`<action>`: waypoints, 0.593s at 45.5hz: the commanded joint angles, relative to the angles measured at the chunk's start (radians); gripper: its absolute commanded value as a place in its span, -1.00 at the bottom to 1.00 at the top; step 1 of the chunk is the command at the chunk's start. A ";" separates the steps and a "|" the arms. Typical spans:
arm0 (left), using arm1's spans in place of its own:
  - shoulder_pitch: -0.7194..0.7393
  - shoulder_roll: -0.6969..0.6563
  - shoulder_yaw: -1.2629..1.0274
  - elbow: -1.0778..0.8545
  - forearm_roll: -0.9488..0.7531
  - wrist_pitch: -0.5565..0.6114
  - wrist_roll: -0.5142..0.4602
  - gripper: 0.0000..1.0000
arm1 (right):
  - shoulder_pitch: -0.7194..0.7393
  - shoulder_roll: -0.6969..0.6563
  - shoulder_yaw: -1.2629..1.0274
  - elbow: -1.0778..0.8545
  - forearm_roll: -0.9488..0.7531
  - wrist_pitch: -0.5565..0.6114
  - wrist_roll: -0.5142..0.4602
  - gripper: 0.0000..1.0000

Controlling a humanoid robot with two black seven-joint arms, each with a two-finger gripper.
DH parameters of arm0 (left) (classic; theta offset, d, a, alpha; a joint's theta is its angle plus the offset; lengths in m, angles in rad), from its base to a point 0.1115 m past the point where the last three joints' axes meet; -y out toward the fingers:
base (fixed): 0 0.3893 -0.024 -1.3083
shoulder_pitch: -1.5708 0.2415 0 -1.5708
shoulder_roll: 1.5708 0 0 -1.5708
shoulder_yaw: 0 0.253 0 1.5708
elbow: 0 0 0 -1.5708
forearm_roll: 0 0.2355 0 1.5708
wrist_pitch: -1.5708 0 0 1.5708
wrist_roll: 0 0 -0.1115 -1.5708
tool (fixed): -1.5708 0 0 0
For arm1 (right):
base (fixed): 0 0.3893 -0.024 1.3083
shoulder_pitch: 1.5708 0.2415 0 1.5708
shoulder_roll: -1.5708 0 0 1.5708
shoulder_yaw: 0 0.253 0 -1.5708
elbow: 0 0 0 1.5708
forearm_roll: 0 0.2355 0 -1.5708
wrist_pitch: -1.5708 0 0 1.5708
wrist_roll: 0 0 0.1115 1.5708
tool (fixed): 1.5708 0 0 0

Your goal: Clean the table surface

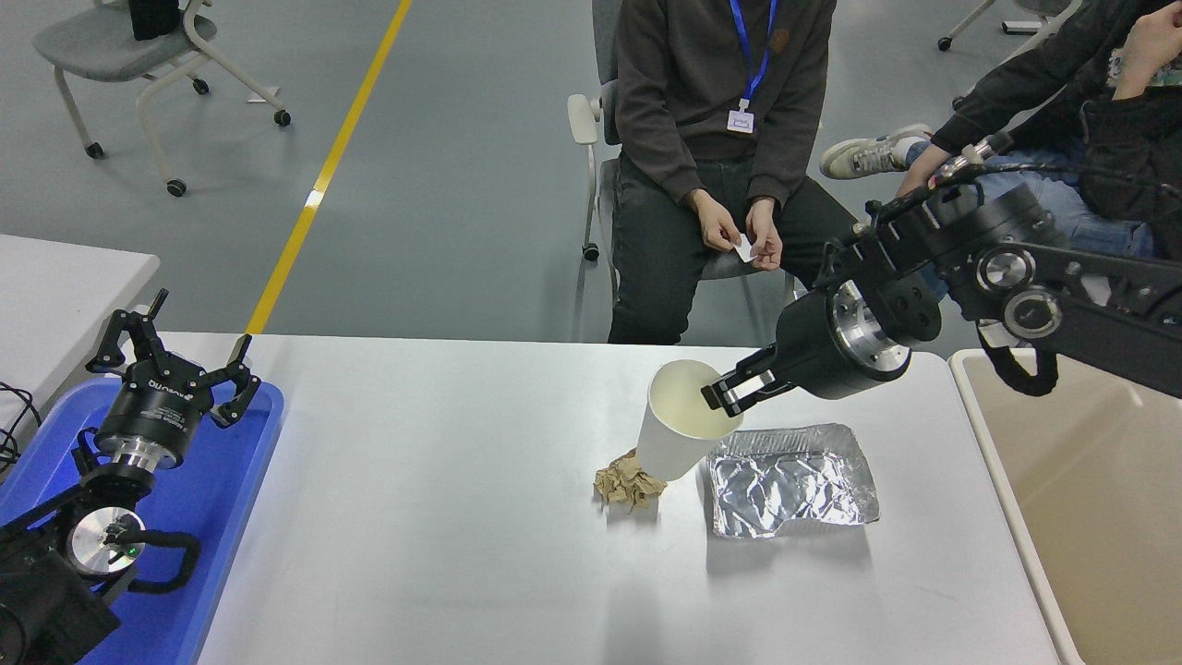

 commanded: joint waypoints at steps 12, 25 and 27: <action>0.000 0.000 0.000 0.000 0.000 0.000 0.000 1.00 | 0.018 -0.153 0.021 -0.102 0.004 0.011 0.038 -1.00; 0.000 0.000 0.000 0.000 0.000 0.000 0.000 1.00 | 0.012 -0.224 0.018 -0.258 -0.028 0.005 0.136 -1.00; 0.000 0.000 0.000 0.000 0.000 0.000 0.000 1.00 | 0.003 -0.235 0.018 -0.265 -0.035 0.004 0.156 -1.00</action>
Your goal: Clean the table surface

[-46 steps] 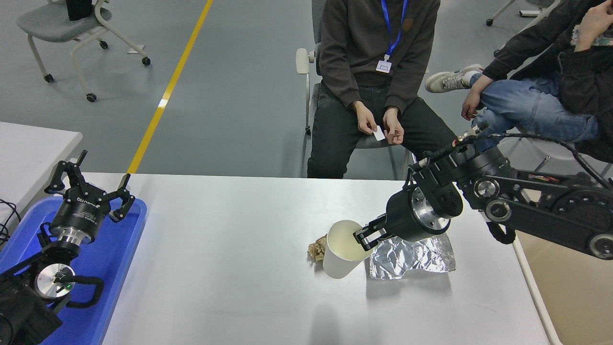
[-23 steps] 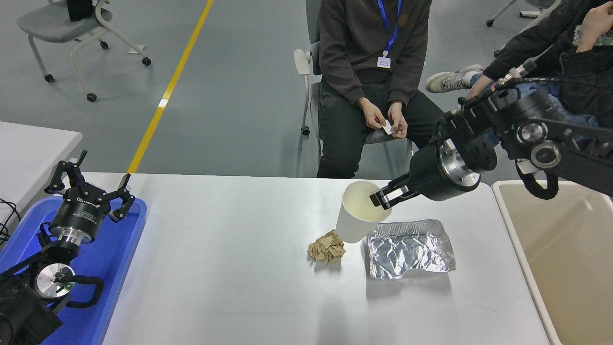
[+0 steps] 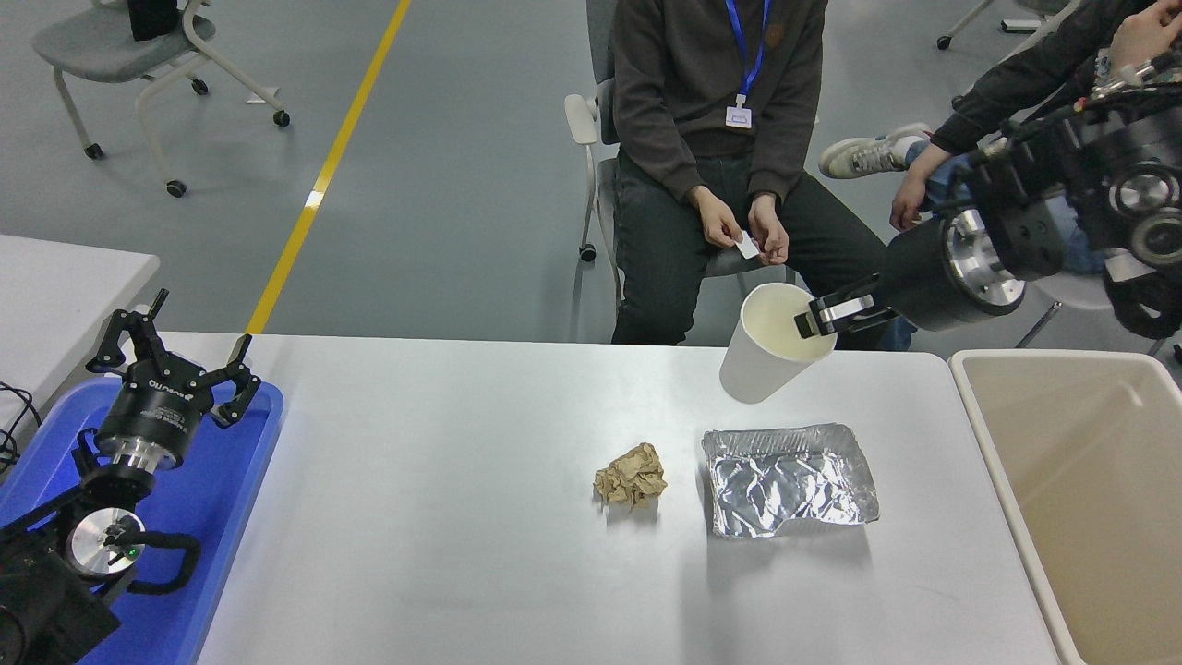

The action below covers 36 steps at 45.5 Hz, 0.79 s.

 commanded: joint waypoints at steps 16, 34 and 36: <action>0.000 0.000 0.000 0.000 0.000 0.000 0.000 1.00 | -0.084 -0.123 0.000 -0.206 -0.085 -0.018 0.216 -1.00; 0.000 0.000 0.000 0.000 0.000 0.000 0.000 1.00 | -0.208 -0.229 -0.023 -0.287 -0.163 -0.119 0.409 -1.00; 0.000 0.000 0.000 0.000 0.000 0.000 0.000 1.00 | -0.220 -0.232 -0.025 -0.310 -0.163 -0.134 0.420 -1.00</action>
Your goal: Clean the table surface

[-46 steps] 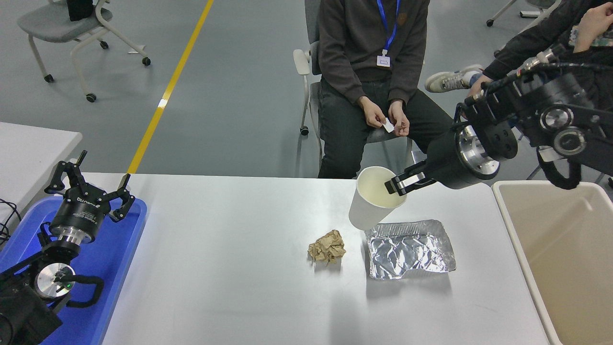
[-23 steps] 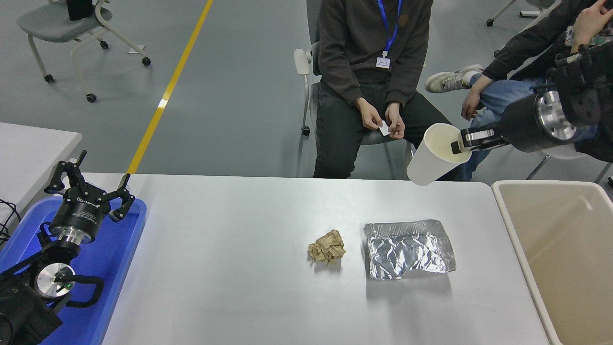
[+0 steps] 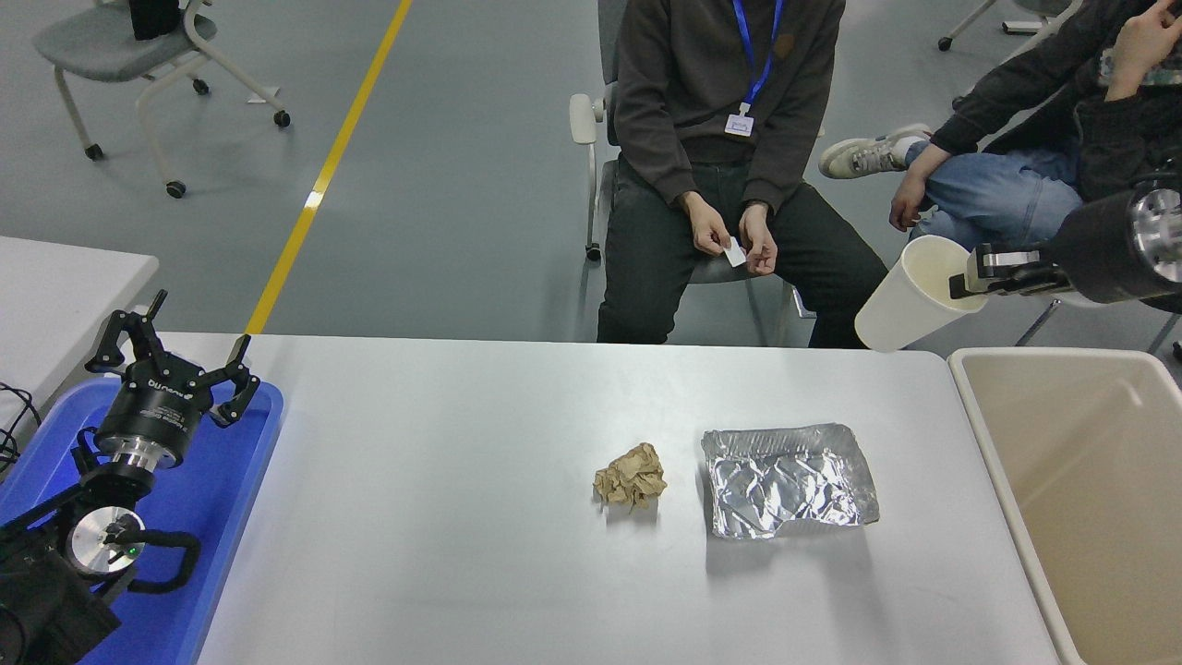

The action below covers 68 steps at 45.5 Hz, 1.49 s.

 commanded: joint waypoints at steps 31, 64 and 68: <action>0.000 0.000 0.000 0.000 0.000 0.000 0.000 1.00 | -0.263 0.011 -0.283 -0.439 -0.020 -0.485 0.327 -1.00; 0.000 0.000 0.000 0.000 0.000 0.000 0.000 1.00 | -0.442 0.407 -0.533 -1.117 0.017 -0.746 0.419 -1.00; 0.000 0.000 0.000 0.000 0.000 0.000 0.000 1.00 | -0.468 0.426 -0.592 -1.159 0.082 -0.763 0.419 -1.00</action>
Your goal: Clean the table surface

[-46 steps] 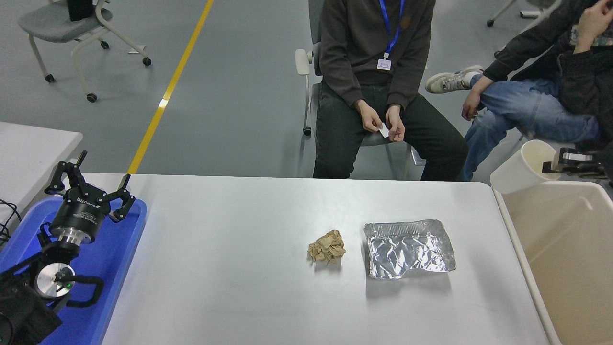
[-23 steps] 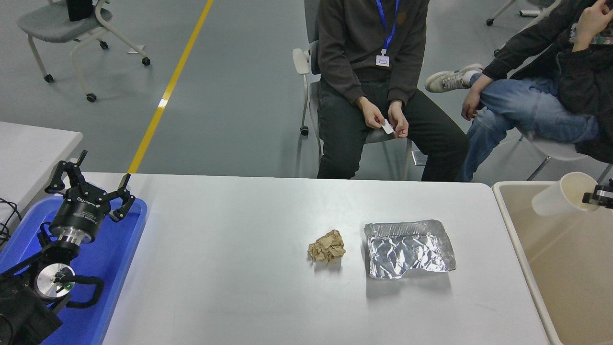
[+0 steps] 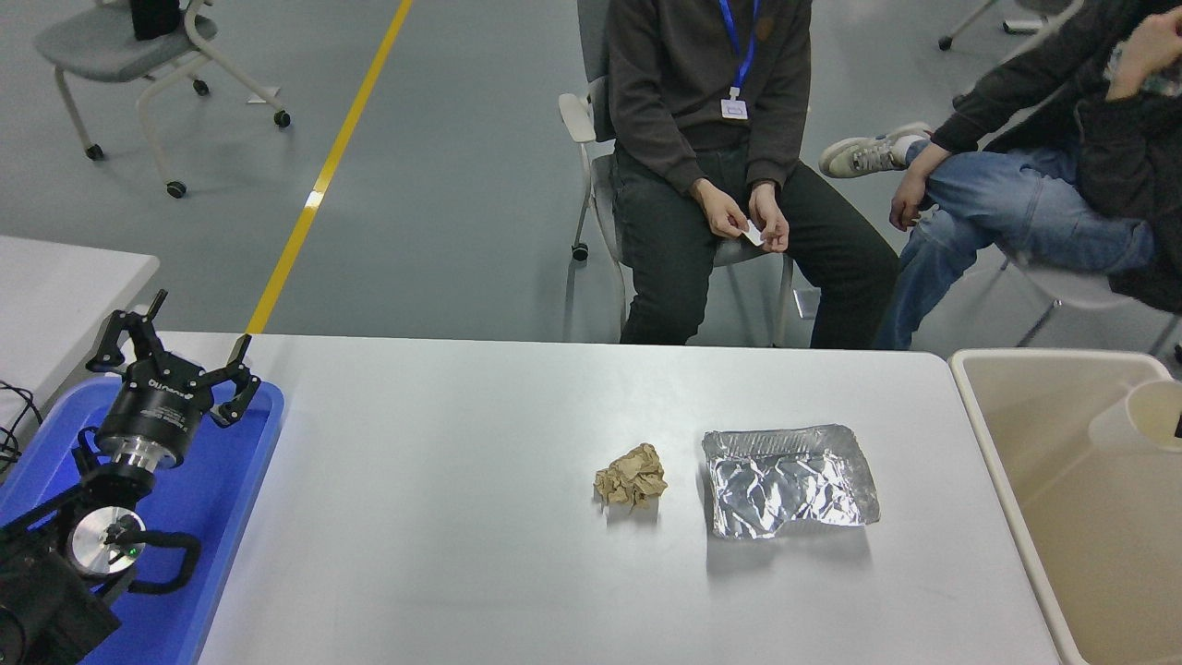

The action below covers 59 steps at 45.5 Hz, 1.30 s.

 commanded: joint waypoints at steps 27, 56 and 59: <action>0.000 0.000 0.000 0.000 0.000 0.000 0.000 1.00 | -0.177 0.222 -0.347 -0.273 0.256 -0.150 -0.079 -1.00; 0.000 0.000 0.000 0.000 0.000 0.000 0.000 1.00 | -0.184 0.240 -0.351 -0.276 0.278 -0.179 -0.086 -1.00; 0.000 0.000 0.000 0.000 0.000 0.000 0.000 1.00 | -0.184 0.240 -0.350 -0.276 0.278 -0.179 -0.086 -1.00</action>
